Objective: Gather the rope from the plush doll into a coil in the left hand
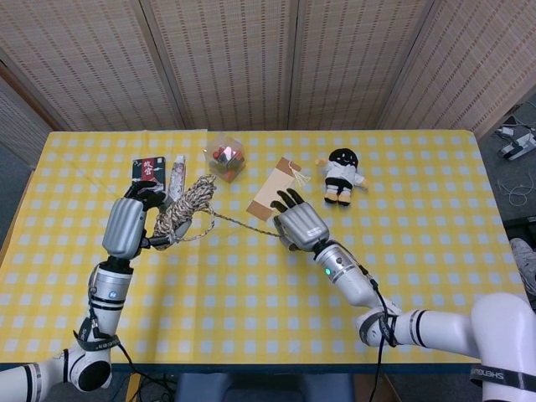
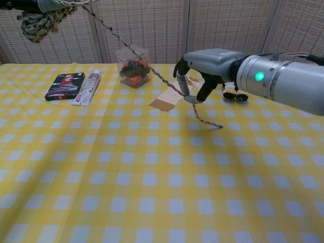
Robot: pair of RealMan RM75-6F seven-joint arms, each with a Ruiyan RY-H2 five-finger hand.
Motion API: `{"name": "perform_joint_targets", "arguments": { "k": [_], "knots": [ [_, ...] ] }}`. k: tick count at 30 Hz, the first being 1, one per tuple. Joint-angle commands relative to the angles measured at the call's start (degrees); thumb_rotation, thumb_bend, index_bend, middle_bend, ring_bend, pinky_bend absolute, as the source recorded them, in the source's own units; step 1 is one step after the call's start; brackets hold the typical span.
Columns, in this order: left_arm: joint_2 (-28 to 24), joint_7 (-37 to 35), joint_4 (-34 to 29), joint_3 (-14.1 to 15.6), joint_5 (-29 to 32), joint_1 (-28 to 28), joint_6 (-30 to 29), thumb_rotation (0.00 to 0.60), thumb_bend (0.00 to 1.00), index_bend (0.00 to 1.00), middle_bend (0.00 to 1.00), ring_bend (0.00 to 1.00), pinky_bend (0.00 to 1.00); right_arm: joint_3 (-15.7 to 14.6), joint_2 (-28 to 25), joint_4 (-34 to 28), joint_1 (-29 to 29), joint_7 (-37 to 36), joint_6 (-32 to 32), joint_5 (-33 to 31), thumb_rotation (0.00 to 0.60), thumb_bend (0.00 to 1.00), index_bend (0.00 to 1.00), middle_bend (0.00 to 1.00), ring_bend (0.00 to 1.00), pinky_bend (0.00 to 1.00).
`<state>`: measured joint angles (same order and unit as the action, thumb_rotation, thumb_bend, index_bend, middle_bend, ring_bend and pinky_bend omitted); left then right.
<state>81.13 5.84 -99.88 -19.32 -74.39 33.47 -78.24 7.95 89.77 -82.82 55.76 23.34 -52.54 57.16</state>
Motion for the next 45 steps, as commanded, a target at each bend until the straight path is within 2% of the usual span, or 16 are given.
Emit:
{"name": "perform_joint_targets", "arguments": {
  "k": [1,10,14,22,27,38,45],
  "knots": [
    [-0.4,0.6,1.0,-0.9,2.0,0.2,0.7,0.341,0.23,0.74,0.75,0.54,0.23,-1.2,0.1,-0.5,-0.8,0.6,0.0,1.3,0.600,0.45,0.63,0.20,0.00,0.00],
    [-0.1,5.0,5.6,-2.3,9.0,1.5,3.9,0.350,0.23,0.74,0.75,0.53,0.23,-4.1,-1.4,-5.6,-2.4,3.6,-1.3,7.2,0.600,0.45,0.63,0.20,0.00,0.00],
    [1.0,8.9,9.3,-1.6,10.5,2.4,4.3,0.355,0.23,0.74,0.75,0.53,0.23,-3.5,-3.3,-10.1,-2.1,6.3,-2.8,9.5,0.600,0.45,0.63,0.21,0.00,0.00],
    [3.8,14.5,13.5,0.8,10.8,3.2,4.1,0.356,0.23,0.74,0.75,0.53,0.23,1.5,-6.8,-19.2,0.1,9.6,-4.5,12.6,0.600,0.45,0.63,0.21,0.00,0.00],
    [5.5,15.9,14.4,2.8,9.4,3.4,4.3,0.359,0.23,0.74,0.75,0.53,0.23,5.8,-7.6,-22.2,2.2,10.2,-4.1,11.0,0.600,0.45,0.63,0.21,0.00,0.00],
    [8.4,15.2,14.6,6.9,5.2,2.8,4.7,0.363,0.23,0.74,0.75,0.53,0.23,11.8,-5.3,-20.7,8.0,13.2,-2.6,2.3,0.600,0.45,0.63,0.21,0.00,0.00],
    [9.7,13.9,13.1,9.5,0.6,2.0,4.0,0.362,0.23,0.74,0.75,0.53,0.23,13.3,-3.4,-17.1,10.8,13.9,-2.7,-2.7,0.600,0.45,0.63,0.21,0.00,0.00]
  ]
}}
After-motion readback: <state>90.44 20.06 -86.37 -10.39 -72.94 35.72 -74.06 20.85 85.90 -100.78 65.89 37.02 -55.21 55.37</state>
